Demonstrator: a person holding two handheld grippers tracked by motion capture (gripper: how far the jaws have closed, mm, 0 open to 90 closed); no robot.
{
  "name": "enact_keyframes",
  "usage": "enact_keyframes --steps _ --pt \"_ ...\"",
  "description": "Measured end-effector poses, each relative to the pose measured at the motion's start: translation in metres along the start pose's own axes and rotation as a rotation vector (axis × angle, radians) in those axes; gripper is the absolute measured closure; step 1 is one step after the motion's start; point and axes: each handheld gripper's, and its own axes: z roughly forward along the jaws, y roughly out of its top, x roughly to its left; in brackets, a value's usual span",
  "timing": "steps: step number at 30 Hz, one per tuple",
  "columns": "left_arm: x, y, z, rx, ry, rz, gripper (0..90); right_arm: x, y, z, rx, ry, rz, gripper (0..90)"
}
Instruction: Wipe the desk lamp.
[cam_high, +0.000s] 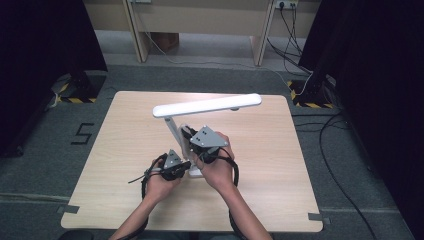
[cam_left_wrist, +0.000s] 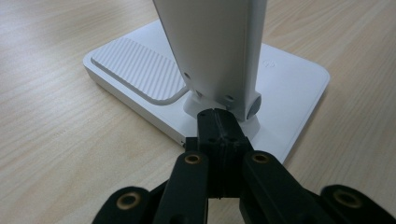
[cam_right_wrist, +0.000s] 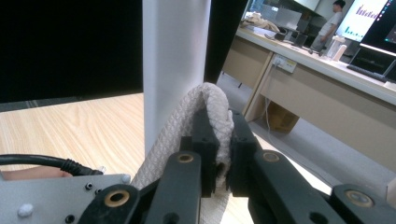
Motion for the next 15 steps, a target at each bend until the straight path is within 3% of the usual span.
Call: enact_keyframes --steps 15 --pt "0.0002 0.0003 -0.0003 0.004 -0.004 0.001 89.4 0.0002 -0.0090 0.0012 0.021 0.004 0.010 85.2"
